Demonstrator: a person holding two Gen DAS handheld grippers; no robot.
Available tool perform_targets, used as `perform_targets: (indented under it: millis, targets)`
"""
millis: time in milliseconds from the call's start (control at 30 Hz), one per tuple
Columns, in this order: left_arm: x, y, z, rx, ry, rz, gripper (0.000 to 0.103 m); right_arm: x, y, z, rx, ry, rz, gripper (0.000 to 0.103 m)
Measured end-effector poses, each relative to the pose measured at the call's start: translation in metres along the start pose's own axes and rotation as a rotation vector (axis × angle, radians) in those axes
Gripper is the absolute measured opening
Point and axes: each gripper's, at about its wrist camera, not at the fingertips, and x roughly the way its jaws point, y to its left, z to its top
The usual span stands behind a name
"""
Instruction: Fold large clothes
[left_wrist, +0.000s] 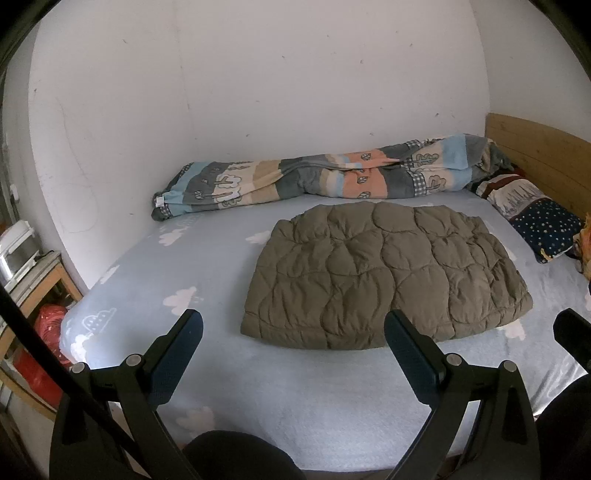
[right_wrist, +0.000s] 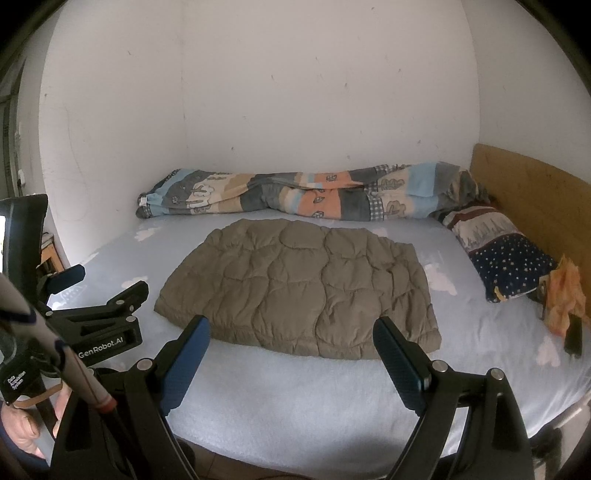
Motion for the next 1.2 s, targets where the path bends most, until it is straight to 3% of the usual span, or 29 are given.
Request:
perform_targets:
  millis: [900, 1100, 1200]
  targets:
    - [-0.0007, -0.0001, -0.0016, -0.010, 0.000, -0.014, 0.098, 0.0010, 0.0009, -0.0004, -0.001, 0.002, 0.000, 0.092]
    - [0.0024, 0.0018, -0.0026, -0.047, 0.038, -0.128, 0.098, 0.0009, -0.0004, -0.0006, 0.004, -0.001, 0.001, 0.092]
    - [-0.0006, 0.0006, -0.0028, -0.038, 0.021, -0.106, 0.098, 0.0010, -0.0006, -0.0014, 0.003, -0.002, 0.002, 0.092]
